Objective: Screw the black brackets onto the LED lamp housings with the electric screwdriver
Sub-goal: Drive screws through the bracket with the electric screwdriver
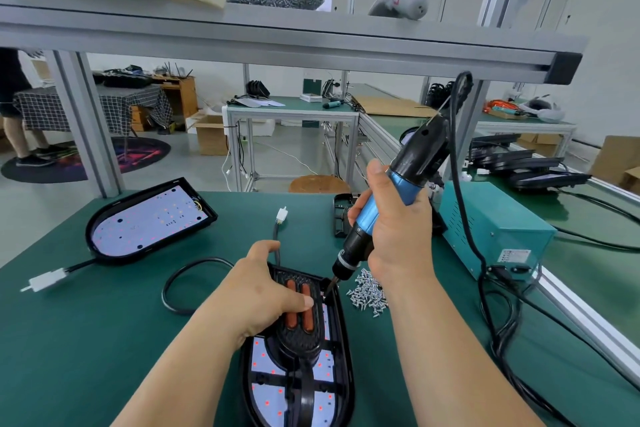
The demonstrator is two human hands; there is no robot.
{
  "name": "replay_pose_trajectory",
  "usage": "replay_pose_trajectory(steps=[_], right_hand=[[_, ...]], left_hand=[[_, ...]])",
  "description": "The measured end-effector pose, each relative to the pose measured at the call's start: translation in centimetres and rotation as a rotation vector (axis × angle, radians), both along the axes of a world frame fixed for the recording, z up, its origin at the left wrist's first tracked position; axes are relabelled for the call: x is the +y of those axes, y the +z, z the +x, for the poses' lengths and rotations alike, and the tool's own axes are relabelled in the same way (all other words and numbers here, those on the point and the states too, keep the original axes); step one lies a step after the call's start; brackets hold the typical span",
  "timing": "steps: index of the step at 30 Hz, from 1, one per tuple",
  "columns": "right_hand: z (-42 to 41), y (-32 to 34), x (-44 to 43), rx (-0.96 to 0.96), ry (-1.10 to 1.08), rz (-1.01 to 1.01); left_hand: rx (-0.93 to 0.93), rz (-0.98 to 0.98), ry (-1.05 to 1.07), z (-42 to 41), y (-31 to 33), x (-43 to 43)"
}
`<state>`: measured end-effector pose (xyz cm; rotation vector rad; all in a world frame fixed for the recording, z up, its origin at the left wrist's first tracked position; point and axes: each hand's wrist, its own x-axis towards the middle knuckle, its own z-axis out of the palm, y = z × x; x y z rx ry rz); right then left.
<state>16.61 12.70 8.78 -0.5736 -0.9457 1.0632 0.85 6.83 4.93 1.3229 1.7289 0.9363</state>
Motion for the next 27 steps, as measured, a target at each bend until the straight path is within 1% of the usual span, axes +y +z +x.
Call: replay_pose_trajectory(steps=[27], right_hand=[[0.02, -0.04, 0.01, -0.04, -0.021, 0.005]], left_hand=[[-0.017, -0.003, 0.015, 0.1, -0.1, 0.08]])
